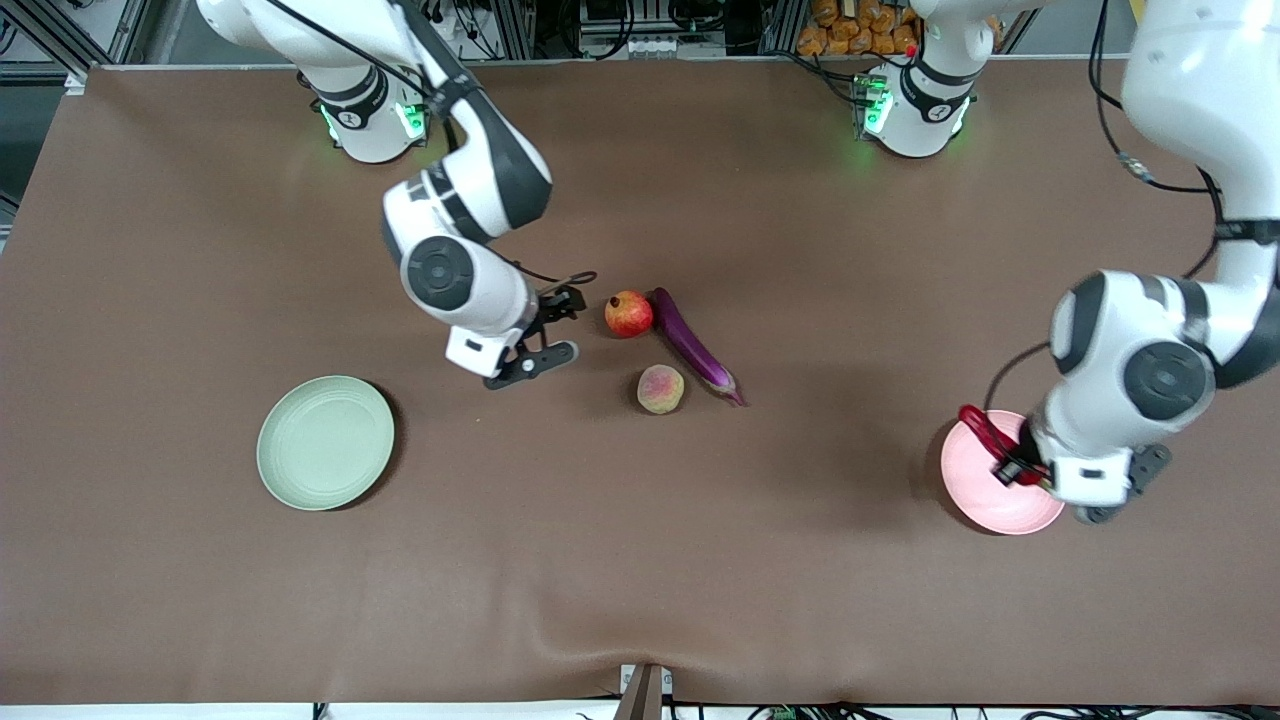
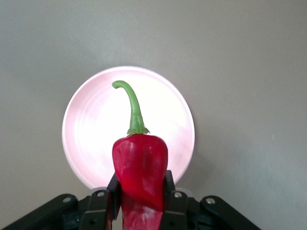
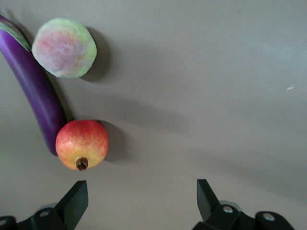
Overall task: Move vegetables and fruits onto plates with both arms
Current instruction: 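Lower the chili onto the pink plate while the right gripper grasps the apple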
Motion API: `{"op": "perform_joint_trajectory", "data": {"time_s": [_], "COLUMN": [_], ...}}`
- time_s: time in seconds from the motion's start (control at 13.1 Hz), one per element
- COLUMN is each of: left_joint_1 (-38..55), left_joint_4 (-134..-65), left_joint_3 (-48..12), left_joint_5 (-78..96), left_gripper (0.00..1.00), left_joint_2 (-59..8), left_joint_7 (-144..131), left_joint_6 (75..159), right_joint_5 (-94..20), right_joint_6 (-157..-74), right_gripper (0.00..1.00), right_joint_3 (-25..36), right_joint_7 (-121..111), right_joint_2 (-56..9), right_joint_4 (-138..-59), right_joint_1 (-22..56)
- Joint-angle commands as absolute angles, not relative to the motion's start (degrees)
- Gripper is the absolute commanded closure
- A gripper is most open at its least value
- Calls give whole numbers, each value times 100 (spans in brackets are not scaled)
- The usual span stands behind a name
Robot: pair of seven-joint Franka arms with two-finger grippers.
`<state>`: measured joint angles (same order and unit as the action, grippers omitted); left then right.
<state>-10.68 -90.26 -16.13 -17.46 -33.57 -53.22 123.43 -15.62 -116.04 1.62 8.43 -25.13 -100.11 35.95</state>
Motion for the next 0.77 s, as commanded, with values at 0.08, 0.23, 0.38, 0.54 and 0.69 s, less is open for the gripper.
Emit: {"op": "perform_joint_trajectory", "data": {"time_s": [0.08, 0.23, 0.38, 0.54, 0.69], "left_joint_1": [-1361, -1485, -1581, -1669, -1670], "left_joint_4": [-8430, -8332, -8297, -8314, -8332], "left_joint_3": [-1670, -1670, -1661, -1661, -1661], "left_joint_5": [-1626, -1617, -1635, -1609, -1608], "left_gripper": [100, 100, 100, 100, 100], "left_joint_2": [-4006, -4218, -4367, -4465, -4561], "left_joint_7": [-5239, -5045, -4879, -4825, -4825], "left_joint_6": [12761, 13015, 13331, 13535, 13544], "right_joint_5": [-1556, -1564, -1591, -1626, -1643], "right_joint_6": [-12119, -12479, -12717, -12954, -13191], "right_gripper": [0, 0, 0, 0, 0], "right_joint_3": [229, 229, 229, 229, 220], "right_joint_7": [1766, 1836, 1854, 1854, 2055], "right_joint_2": [-2829, -3040, -3216, -3374, -3506], "right_joint_4": [-10037, -10037, -10011, -10002, -9993], "right_joint_1": [4323, 4403, 4535, 4561, 4632]}}
